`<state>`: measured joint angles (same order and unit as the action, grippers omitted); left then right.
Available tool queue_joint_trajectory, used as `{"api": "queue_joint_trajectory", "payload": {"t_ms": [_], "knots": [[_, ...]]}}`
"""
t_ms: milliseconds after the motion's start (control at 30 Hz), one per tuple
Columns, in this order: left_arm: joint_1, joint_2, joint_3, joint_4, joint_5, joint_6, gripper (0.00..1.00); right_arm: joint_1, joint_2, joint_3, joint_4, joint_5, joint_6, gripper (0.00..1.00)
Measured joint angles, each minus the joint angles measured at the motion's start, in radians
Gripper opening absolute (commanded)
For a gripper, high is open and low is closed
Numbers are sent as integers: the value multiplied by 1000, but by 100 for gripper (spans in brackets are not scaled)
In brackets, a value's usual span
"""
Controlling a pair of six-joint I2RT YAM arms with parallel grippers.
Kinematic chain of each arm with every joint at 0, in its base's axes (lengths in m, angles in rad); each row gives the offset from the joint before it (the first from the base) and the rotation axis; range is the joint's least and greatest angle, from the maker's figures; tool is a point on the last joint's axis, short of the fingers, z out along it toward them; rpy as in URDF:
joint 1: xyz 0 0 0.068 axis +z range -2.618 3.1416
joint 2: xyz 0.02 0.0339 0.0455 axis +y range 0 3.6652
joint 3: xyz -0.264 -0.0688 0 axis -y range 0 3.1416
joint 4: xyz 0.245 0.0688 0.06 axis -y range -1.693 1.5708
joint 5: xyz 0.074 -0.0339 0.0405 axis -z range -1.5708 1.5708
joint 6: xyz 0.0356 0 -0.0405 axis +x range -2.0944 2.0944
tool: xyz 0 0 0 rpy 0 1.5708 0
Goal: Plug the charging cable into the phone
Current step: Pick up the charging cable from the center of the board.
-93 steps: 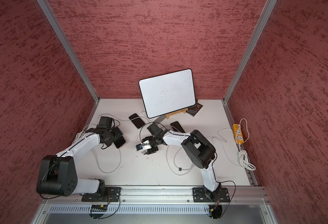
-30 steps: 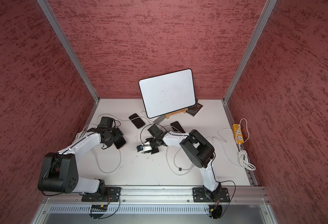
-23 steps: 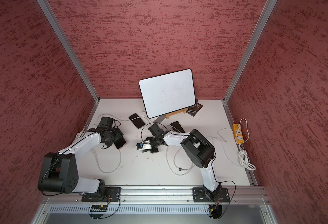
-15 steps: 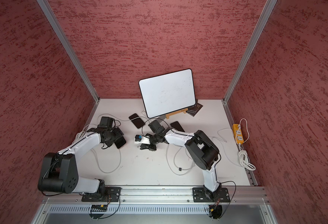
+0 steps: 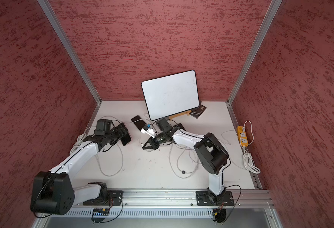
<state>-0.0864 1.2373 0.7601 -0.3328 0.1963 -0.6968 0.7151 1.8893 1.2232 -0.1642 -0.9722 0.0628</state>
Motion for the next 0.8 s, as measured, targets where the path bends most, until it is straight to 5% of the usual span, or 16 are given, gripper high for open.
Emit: {"api": "queue_joint_trajectory", "payload": {"t_ms": [300,800], "knots": [[-51,-6,-26,51,19,6,0,15,17,-43,112,-17,247,0],[-89,14,-26,72,6,5,0,89,155,80,175,64,376,0]]}}
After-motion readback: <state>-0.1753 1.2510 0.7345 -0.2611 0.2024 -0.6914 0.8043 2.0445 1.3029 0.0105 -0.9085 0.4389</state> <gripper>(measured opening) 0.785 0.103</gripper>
